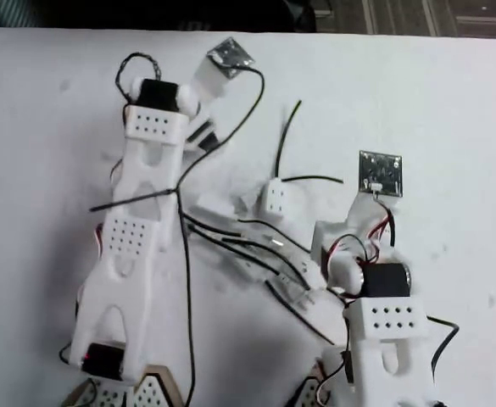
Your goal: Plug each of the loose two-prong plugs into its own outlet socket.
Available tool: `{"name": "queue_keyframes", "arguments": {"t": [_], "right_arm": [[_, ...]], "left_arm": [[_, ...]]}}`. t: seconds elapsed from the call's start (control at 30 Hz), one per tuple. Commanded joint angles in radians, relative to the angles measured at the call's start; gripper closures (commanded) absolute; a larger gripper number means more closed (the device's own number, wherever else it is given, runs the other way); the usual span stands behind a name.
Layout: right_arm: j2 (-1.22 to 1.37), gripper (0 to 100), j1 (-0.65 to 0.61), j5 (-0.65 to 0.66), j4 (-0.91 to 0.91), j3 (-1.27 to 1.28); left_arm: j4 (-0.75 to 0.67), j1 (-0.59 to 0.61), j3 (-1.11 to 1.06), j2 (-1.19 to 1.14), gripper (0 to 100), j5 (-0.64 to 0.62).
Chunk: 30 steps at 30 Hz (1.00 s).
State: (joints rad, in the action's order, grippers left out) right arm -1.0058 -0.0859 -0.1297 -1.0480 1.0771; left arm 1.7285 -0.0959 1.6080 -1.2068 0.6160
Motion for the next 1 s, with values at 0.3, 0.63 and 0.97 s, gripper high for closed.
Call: {"name": "queue_keyframes", "arguments": {"t": [0.3, 0.63, 0.97], "right_arm": [[-0.025, 97.4, 0.008, 0.003, 0.019, -0.037], [-0.025, 97.4, 0.105, 0.002, 0.010, -0.068], [-0.025, 87.4, 0.199, 0.002, -0.074, -0.124]], "left_arm": [[0.058, -0.048, -0.144, 0.182, 72, -0.068], [0.052, -0.226, -0.508, 0.420, 72, -0.287], [0.049, -0.349, -0.617, 0.432, 66, -0.454]]}}
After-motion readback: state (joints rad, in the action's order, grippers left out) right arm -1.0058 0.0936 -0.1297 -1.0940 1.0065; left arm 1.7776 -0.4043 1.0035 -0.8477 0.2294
